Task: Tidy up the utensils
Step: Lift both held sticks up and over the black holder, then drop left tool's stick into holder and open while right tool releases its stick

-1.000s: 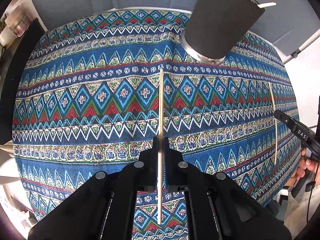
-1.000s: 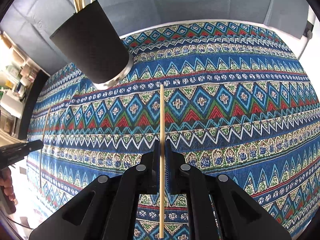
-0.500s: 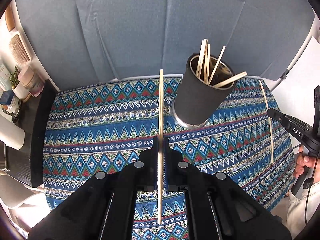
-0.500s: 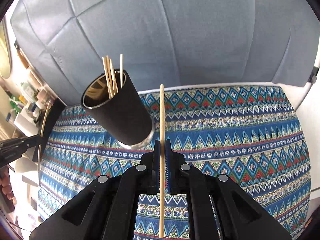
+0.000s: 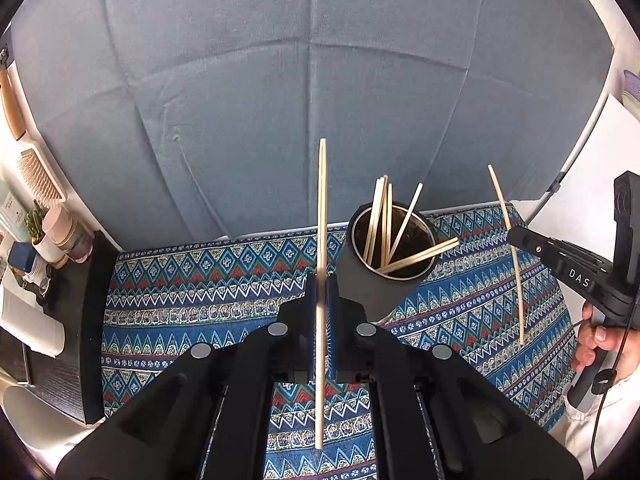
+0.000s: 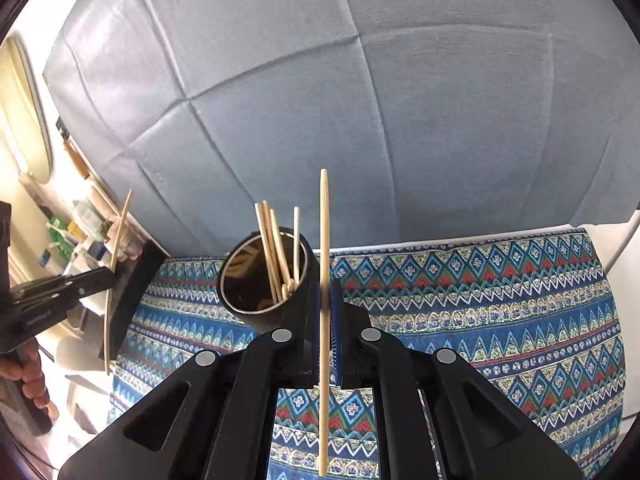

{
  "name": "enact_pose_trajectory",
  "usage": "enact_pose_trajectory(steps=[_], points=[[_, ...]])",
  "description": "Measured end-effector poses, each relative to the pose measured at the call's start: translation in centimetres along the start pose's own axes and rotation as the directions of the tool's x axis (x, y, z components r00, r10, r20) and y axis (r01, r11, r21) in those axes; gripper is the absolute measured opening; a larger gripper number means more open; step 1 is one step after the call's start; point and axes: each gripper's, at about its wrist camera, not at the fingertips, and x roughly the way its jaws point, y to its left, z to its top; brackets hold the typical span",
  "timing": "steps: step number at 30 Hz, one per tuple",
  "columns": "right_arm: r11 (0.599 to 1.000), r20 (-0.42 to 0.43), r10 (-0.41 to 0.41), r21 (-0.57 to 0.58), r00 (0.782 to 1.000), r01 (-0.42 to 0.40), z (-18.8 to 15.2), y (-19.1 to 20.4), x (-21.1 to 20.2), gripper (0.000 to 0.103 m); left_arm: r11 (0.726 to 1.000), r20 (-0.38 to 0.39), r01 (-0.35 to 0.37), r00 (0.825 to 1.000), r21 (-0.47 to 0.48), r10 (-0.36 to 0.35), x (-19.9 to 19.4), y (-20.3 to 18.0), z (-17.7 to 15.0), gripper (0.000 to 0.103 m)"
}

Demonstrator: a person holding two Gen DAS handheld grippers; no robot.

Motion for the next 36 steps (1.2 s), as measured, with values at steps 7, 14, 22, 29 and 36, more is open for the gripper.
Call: enact_pose_trajectory(steps=[7, 14, 22, 29, 36], points=[[0.998, 0.034, 0.047, -0.052, 0.998, -0.045, 2.5, 2.2, 1.2, 0.005, 0.998, 0.072, 0.053, 0.996, -0.019, -0.051, -0.2, -0.9, 1.6, 0.005], [0.991, 0.080, 0.112, -0.081, 0.991, -0.105, 4.8, 4.0, 2.5, 0.005, 0.997, 0.135, 0.081, 0.988, -0.010, -0.078, 0.4, -1.9, 2.9, 0.005], [0.970, 0.239, 0.228, -0.133, 0.944, -0.201, 7.0, 3.5, 3.7, 0.005, 0.992, 0.236, 0.126, 0.965, -0.019, -0.118, 2.5, -1.9, 5.1, 0.005], [0.935, 0.364, 0.343, -0.220, 0.866, -0.278, 7.1, 2.5, 5.2, 0.005, 0.974, 0.349, 0.227, 0.914, -0.024, -0.205, 5.2, -1.4, 5.6, 0.005], [0.927, 0.363, 0.368, -0.212, 0.856, -0.309, 6.5, 1.7, 8.2, 0.005, 0.962, 0.390, 0.273, 0.889, -0.027, -0.241, 8.0, -0.9, 5.4, 0.005]])
